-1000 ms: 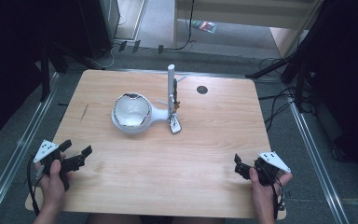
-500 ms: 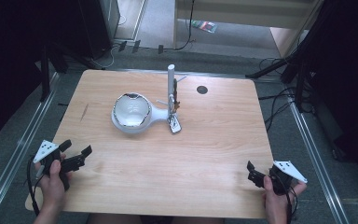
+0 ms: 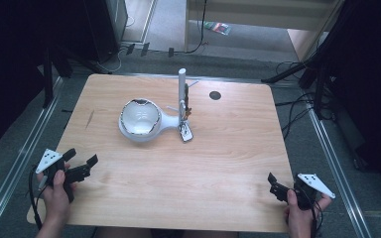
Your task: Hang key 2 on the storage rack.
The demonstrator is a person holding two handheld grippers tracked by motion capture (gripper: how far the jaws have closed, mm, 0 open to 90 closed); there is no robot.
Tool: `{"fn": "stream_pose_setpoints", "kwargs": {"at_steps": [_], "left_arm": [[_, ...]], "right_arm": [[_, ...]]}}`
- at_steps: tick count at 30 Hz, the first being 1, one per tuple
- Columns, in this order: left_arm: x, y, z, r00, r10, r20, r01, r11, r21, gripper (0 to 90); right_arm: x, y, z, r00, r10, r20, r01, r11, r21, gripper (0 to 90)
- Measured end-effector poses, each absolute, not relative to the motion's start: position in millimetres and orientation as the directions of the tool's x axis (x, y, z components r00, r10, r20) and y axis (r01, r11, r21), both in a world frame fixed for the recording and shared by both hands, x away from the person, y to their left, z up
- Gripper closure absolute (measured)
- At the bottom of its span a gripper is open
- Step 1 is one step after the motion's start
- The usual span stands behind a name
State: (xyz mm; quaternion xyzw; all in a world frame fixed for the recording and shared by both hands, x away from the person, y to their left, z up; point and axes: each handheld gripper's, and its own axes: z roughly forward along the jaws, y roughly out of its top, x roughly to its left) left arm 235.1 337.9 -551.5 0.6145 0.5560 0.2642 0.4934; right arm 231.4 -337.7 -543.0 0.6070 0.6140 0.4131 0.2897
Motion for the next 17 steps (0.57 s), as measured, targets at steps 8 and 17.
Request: {"fn": "stream_pose_setpoints", "kwargs": {"at_steps": [8,17], "left_arm": [[235.4,336.4,-551.4,0.244,0.946,-0.212,0.424,0.093,0.901,6.9],[236.8,335.6,-551.1,0.248,0.947,-0.202,0.435,0.078,0.897,6.9]], "right_arm": [[235.3,-332.6,-546.6,-0.081,0.987,0.141,0.528,-0.077,0.846,0.7],[235.6,-334.2,-547.0,-0.082,0.985,0.154,0.532,-0.088,0.842,3.6]]}}
